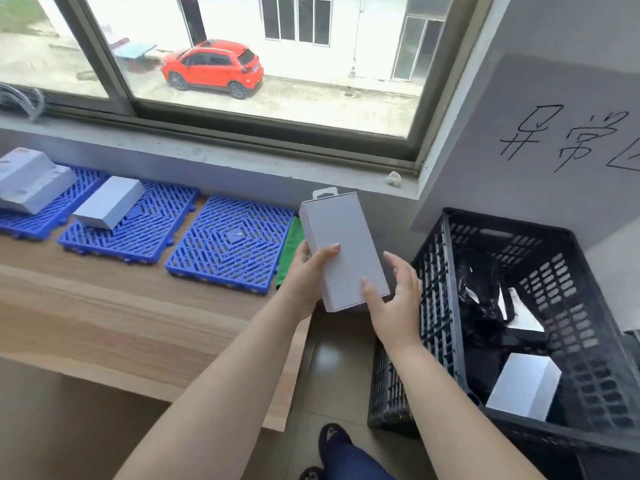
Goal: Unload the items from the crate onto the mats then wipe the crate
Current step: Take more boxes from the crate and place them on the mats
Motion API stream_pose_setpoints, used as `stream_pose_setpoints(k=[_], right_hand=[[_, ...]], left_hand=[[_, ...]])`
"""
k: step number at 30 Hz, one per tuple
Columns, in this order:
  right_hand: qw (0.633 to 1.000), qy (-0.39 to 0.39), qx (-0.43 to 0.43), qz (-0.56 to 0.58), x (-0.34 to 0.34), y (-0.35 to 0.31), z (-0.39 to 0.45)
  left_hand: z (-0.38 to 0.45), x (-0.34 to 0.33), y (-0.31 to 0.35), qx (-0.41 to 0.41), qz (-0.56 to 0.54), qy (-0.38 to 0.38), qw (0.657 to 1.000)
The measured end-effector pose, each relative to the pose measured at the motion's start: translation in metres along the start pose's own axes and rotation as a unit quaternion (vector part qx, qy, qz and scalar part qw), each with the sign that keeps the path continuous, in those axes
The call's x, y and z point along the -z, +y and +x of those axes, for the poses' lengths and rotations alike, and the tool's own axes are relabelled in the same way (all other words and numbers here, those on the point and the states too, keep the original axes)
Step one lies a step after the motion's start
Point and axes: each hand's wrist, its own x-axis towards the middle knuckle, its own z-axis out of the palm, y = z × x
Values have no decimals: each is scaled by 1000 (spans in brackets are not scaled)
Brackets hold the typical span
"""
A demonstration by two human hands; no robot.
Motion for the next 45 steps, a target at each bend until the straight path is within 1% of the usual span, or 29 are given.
stream_pose_setpoints(k=[1,2,3,4,6,7,8,10,12,13,15,16,17,18,21,22,26,29,31,33,34,36,37,38,39,41,43,44,45], right_hand=[[993,-23,-83,85,-2,0,9],[969,-62,-159,179,-4,1,19],[932,-112,-223,261,-5,1,29],[893,-166,-271,319,-6,3,38],[834,-261,-311,373,-9,4,54],[818,-293,-312,385,-12,3,62],[814,-307,-306,387,-15,1,69],[828,-294,-286,383,-22,-4,85],[862,-249,-258,359,-31,-8,99],[885,-224,-239,331,-37,-10,102],[943,-162,-177,231,-54,-16,100],[969,-124,-138,164,-65,-19,95],[985,-88,-101,110,-78,-22,89],[993,-60,-72,77,-92,-25,82],[998,-30,-32,47,-141,-42,59],[999,-23,-19,31,-159,-50,50],[998,-15,56,-39,-227,-88,2],[991,-16,105,-83,-275,-117,-29],[986,-4,127,-112,-305,-135,-46],[984,15,124,-125,-327,-148,-59],[987,13,112,-116,-334,-153,-63],[995,-19,72,-67,-343,-156,-63],[999,-36,33,-12,-346,-158,-59],[997,-48,-25,60,-350,-159,-55],[985,-56,-92,133,-353,-161,-50],[938,-82,-230,244,-359,-163,-37],[870,-150,-349,315,-364,-167,-24],[842,-182,-383,332,-367,-170,-18],[828,-202,-398,339,-370,-170,-11]], left_hand=[[5,5,3,9,5,1,1000],[10,9,7,15,14,4,1000],[16,13,12,19,21,4,1000],[22,16,16,21,21,1,1000],[34,18,23,19,9,-7,1000],[42,19,28,17,6,-4,1000],[50,19,32,14,8,1,1000],[66,19,41,3,33,21,999],[80,20,50,-3,90,60,994],[84,22,52,-8,125,86,988],[85,26,52,-27,195,118,973],[83,29,50,-35,215,116,969],[81,33,49,-38,217,107,969],[78,39,49,-39,199,97,974],[67,69,64,-17,89,89,992],[64,84,70,-17,77,95,992],[45,161,95,-29,84,130,988],[33,221,118,-37,76,133,987],[23,255,133,-33,53,136,989],[17,287,144,-14,34,138,990],[16,302,149,-1,27,133,991],[15,327,158,26,18,116,993],[18,338,162,36,18,114,993],[20,349,163,44,20,117,992],[23,358,165,50,17,126,991],[27,371,169,67,-1,131,989],[32,380,175,82,-5,116,990],[37,384,177,84,2,110,990],[42,387,181,85,10,110,990]])
